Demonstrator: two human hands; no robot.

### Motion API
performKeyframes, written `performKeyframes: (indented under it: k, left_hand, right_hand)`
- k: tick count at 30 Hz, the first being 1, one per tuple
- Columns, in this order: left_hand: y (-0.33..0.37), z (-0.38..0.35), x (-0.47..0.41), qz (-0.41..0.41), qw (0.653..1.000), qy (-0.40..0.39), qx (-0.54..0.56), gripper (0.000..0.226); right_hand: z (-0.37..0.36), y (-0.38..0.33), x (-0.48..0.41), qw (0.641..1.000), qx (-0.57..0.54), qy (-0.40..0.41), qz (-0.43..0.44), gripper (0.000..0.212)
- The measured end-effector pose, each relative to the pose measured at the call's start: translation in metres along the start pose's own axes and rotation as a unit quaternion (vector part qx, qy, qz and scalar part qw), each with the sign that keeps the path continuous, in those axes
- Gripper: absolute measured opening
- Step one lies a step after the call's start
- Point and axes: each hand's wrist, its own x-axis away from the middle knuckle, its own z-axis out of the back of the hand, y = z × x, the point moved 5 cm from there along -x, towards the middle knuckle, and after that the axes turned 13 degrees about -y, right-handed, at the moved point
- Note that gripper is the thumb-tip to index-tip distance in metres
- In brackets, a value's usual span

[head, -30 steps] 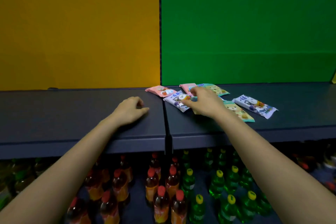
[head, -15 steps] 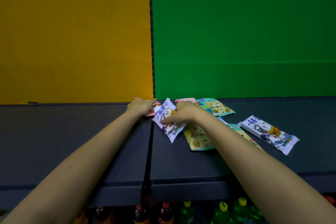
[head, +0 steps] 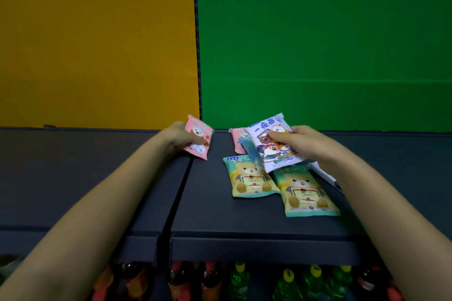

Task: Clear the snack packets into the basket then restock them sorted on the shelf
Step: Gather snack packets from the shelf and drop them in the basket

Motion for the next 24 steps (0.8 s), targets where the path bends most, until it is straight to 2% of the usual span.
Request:
performKeyframes:
  k: [4, 7, 8, 11, 13, 20, 24]
  left_hand:
    - [0.004, 0.019, 0.050, -0.084, 0.990, 0.019, 0.114, 0.006]
    - [-0.006, 0.038, 0.109, -0.117, 0.975, 0.076, 0.172, 0.002]
    - [-0.014, 0.044, 0.125, -0.119, 0.970, 0.097, 0.186, 0.005]
    - [-0.051, 0.064, 0.182, -0.080, 0.956, 0.179, 0.220, 0.011]
    - [-0.085, 0.075, 0.230, -0.043, 0.936, 0.246, 0.247, 0.014]
    - [-0.190, 0.089, 0.403, -0.005, 0.902, 0.376, 0.210, 0.014]
    - [-0.261, 0.095, 0.494, 0.037, 0.866, 0.442, 0.232, 0.012]
  right_hand:
    - [-0.001, 0.000, 0.011, 0.998, -0.039, 0.007, 0.051, 0.024]
    - [-0.023, -0.014, 0.011, 0.995, -0.047, -0.013, 0.091, 0.043]
    - [-0.032, -0.020, 0.011, 0.993, -0.049, -0.019, 0.104, 0.044]
    - [-0.074, -0.042, 0.010, 0.985, -0.061, -0.056, 0.149, 0.026]
    - [-0.115, -0.062, 0.010, 0.977, -0.061, -0.108, 0.175, 0.022]
    - [-0.293, -0.113, 0.028, 0.934, -0.066, -0.283, 0.206, 0.024]
    - [-0.408, -0.125, 0.055, 0.908, -0.067, -0.355, 0.214, 0.032]
